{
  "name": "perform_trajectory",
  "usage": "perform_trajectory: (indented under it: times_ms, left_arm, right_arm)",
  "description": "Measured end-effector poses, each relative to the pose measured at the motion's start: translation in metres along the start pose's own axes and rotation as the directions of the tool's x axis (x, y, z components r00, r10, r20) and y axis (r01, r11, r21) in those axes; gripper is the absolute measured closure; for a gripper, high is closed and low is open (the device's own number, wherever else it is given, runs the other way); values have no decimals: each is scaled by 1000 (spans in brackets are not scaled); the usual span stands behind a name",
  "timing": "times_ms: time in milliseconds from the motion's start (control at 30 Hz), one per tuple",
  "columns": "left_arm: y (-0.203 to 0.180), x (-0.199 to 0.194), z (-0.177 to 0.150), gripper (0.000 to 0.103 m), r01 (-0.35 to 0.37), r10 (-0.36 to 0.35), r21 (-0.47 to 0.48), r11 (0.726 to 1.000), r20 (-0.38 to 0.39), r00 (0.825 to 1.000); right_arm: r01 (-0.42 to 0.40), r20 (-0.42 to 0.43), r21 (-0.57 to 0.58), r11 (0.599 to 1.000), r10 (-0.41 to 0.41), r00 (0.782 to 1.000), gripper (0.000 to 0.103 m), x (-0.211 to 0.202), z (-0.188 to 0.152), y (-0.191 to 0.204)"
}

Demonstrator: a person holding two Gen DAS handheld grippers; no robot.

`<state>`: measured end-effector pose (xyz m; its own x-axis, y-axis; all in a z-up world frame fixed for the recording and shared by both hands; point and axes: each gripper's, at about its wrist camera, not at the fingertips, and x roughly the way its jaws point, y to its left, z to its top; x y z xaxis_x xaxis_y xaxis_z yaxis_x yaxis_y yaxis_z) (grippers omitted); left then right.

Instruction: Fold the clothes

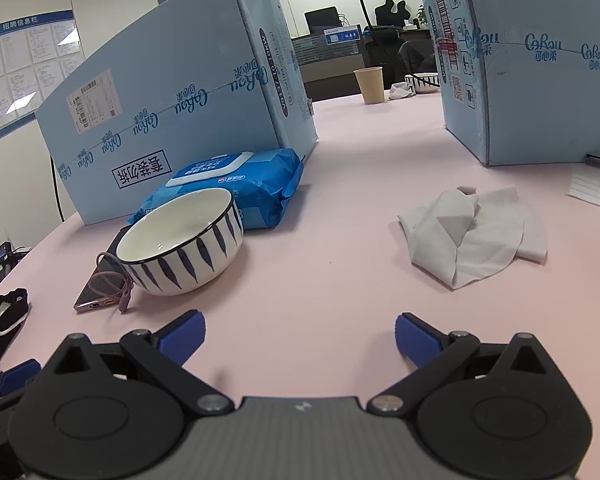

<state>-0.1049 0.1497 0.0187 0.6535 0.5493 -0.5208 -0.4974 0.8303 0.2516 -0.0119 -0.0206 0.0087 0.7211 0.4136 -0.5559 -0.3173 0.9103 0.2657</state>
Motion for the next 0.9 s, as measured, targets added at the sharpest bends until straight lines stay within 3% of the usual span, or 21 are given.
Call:
perform_trajectory:
  times_ms: [100, 433, 733, 900]
  left_arm:
    - [3, -4, 0, 0, 3, -3, -10, 1000, 24, 1000]
    - [2, 9, -2, 0, 47, -47, -4, 999, -57, 997]
    - [19, 18, -4, 0, 119, -130, -117, 986, -97, 987]
    - [16, 16, -6, 0, 111, -121, -105, 988, -89, 989]
  right_arm:
    - [6, -3, -8, 1000, -6, 1000, 0, 0, 0, 1]
    - [16, -12, -20, 1000, -16, 1000, 0, 0, -1, 2]
    - [26, -16, -42, 999, -27, 1000, 0, 1, -1, 6]
    - [28, -16, -44, 999, -29, 999, 0, 1, -1, 6]
